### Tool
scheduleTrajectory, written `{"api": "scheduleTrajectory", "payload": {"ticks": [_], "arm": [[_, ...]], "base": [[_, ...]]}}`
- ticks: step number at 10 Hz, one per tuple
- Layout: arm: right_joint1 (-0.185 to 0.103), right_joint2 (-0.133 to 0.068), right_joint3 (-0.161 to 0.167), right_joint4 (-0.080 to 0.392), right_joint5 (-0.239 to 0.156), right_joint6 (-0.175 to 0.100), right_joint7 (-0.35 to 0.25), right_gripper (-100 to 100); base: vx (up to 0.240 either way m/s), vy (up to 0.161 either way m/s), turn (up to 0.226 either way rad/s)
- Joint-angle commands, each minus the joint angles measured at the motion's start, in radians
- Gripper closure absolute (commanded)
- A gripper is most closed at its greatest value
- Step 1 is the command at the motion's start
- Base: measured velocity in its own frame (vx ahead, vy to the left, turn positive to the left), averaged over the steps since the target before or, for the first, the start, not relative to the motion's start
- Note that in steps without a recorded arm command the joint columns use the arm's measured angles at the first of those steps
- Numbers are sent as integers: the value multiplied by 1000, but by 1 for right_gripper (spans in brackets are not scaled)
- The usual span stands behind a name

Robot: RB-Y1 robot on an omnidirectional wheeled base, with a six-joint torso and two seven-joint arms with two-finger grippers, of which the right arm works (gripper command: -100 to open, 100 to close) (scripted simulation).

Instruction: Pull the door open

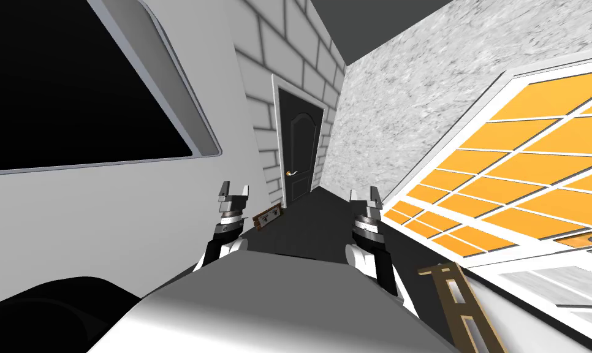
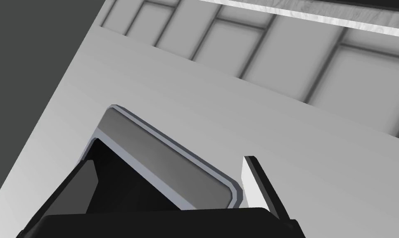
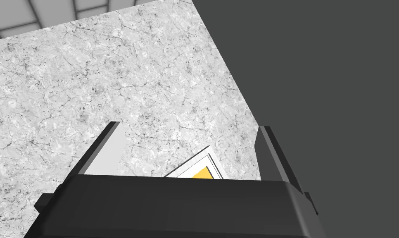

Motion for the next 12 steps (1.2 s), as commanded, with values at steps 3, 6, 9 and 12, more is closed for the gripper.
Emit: {"api": "scheduleTrajectory", "payload": {"ticks": [3,6,9,12], "arm": [[-22,-24,9,70,1,-15,-8,-100],[-39,-42,15,125,1,-27,-15,-100],[-60,-63,23,191,2,-42,-23,-100],[-84,-87,32,266,3,-58,-32,-100]], "base": [[73,8,111],[99,1,95],[79,1,112],[95,2,116]]}}
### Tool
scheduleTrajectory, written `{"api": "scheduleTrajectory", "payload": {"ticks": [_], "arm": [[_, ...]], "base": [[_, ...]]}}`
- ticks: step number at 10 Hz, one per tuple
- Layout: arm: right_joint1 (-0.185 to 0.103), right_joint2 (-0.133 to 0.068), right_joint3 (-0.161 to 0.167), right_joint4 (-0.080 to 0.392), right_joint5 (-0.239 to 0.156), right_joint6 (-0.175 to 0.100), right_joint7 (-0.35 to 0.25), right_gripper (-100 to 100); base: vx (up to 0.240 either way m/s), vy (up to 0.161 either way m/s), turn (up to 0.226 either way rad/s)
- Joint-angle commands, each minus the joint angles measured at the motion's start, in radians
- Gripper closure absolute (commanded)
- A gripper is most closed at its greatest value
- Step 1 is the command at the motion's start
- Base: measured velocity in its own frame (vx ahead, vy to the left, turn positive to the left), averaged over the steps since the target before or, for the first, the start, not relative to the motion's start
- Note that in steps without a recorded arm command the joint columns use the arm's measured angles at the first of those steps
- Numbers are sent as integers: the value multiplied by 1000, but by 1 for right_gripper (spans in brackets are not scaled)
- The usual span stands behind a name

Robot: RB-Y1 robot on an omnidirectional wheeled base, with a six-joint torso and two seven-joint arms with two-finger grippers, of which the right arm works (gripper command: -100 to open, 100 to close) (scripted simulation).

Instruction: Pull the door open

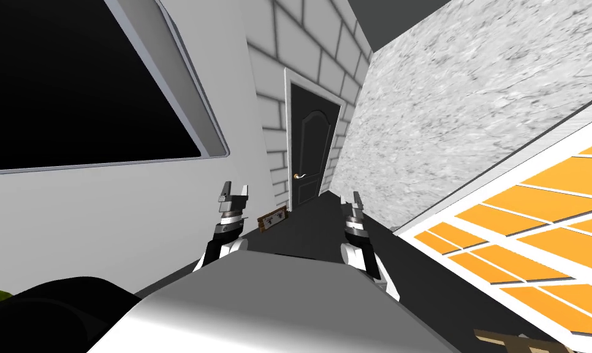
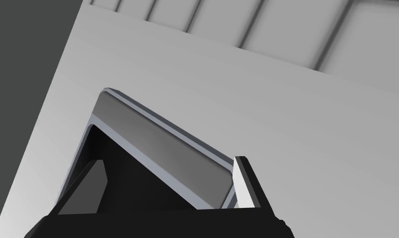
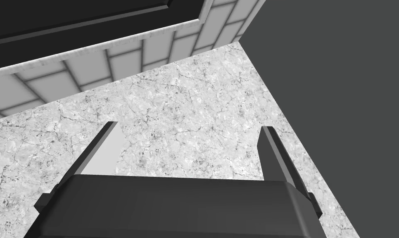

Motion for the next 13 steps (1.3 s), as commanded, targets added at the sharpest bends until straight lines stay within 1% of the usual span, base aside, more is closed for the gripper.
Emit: {"api": "scheduleTrajectory", "payload": {"ticks": [1,6,7,8,13], "arm": [[-13,-15,5,43,0,-10,-6,-100],[-60,-61,23,191,2,-43,-24,-100],[-70,-71,27,216,2,-50,-28,-100],[-70,-71,27,223,2,-50,-28,-100],[-122,-122,47,384,4,-86,-48,-100]], "base": [[95,2,158],[101,-3,146],[92,-13,154],[68,-15,56],[83,-18,154]]}}
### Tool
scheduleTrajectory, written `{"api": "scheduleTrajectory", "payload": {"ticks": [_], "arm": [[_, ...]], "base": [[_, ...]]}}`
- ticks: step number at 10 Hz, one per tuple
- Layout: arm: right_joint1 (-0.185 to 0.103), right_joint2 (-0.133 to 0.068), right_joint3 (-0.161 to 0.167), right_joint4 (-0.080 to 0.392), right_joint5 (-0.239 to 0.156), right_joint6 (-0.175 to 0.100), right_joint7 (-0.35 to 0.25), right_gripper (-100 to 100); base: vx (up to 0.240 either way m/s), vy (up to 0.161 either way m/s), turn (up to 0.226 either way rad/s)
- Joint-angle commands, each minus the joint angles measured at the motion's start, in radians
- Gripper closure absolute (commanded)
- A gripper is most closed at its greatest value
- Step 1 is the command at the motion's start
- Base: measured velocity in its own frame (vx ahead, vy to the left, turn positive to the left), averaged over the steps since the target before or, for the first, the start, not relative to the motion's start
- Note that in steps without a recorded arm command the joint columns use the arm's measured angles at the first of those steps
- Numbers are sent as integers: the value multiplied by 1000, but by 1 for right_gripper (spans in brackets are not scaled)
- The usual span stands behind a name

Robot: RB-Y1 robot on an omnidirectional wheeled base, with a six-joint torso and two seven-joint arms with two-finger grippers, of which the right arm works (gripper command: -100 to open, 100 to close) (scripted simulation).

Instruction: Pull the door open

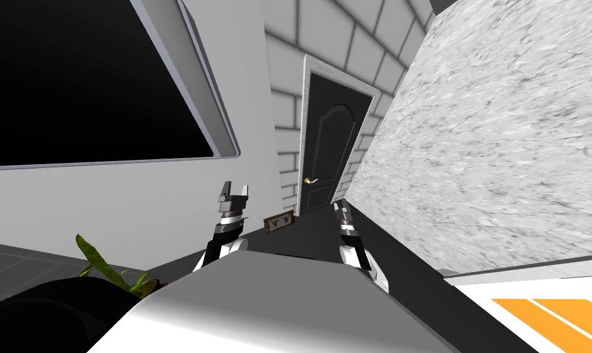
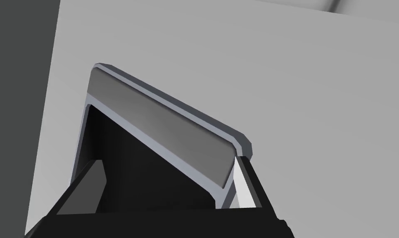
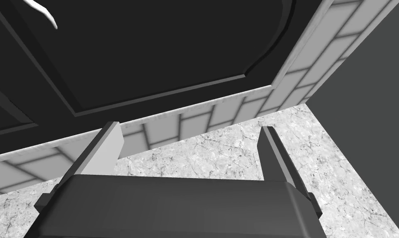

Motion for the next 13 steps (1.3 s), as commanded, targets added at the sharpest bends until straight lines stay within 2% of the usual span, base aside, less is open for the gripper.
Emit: {"api": "scheduleTrajectory", "payload": {"ticks": [1,5,6,9,10,11,13], "arm": [[-9,-6,3,28,1,-7,-2,-100],[-51,-47,19,157,2,-37,-18,-100],[-51,-47,19,162,2,-37,-18,-100],[-83,-78,32,262,3,-59,-30,-100],[-93,-88,35,285,4,-66,-34,-100],[-93,-88,35,294,4,-66,-34,-100],[-113,-107,43,352,4,-80,-42,-100]], "base": [[76,-11,56],[86,-11,157],[62,-11,60],[66,-18,136],[102,-23,166],[76,-31,71],[70,-26,140]]}}
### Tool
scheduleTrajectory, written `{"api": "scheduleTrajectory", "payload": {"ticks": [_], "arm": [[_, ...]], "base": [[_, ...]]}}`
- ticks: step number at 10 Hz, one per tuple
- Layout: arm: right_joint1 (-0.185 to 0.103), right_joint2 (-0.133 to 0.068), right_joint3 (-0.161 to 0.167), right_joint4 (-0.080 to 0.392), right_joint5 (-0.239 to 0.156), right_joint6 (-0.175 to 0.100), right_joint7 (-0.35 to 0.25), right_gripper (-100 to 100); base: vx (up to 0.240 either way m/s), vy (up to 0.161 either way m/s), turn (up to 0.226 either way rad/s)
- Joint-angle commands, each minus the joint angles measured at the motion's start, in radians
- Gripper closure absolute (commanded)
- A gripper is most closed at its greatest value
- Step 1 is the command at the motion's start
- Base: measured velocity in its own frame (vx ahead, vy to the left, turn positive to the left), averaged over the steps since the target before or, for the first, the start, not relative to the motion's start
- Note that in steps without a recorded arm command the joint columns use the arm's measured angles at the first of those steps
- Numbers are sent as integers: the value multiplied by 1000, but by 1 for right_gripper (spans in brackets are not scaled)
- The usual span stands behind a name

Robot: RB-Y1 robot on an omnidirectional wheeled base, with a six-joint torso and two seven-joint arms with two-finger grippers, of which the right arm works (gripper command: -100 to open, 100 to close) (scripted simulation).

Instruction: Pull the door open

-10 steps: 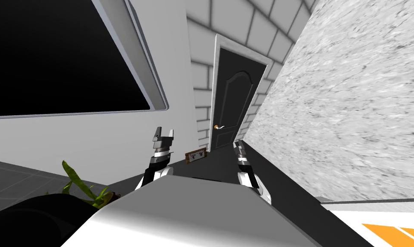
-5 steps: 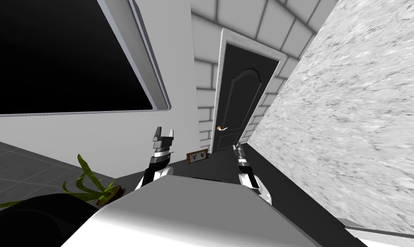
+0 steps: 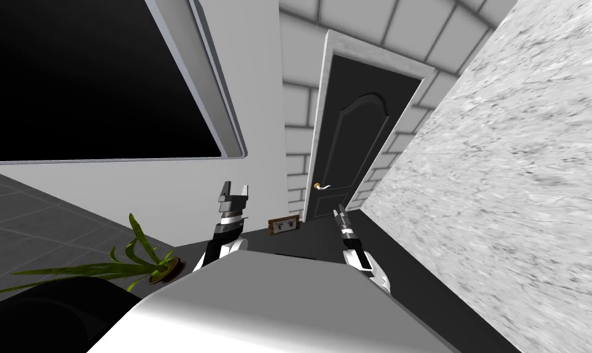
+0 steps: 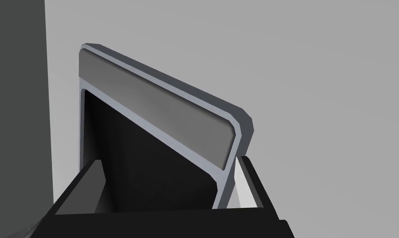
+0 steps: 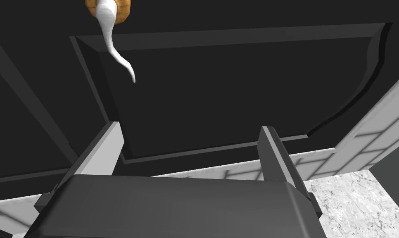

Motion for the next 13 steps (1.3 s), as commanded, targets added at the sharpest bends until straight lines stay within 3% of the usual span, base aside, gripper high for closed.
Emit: {"api": "scheduleTrajectory", "payload": {"ticks": [1,13], "arm": [[-12,-7,2,32,0,-8,-5,-100],[-119,-111,43,371,3,-82,-46,-100]], "base": [[59,-25,63],[84,-41,136]]}}
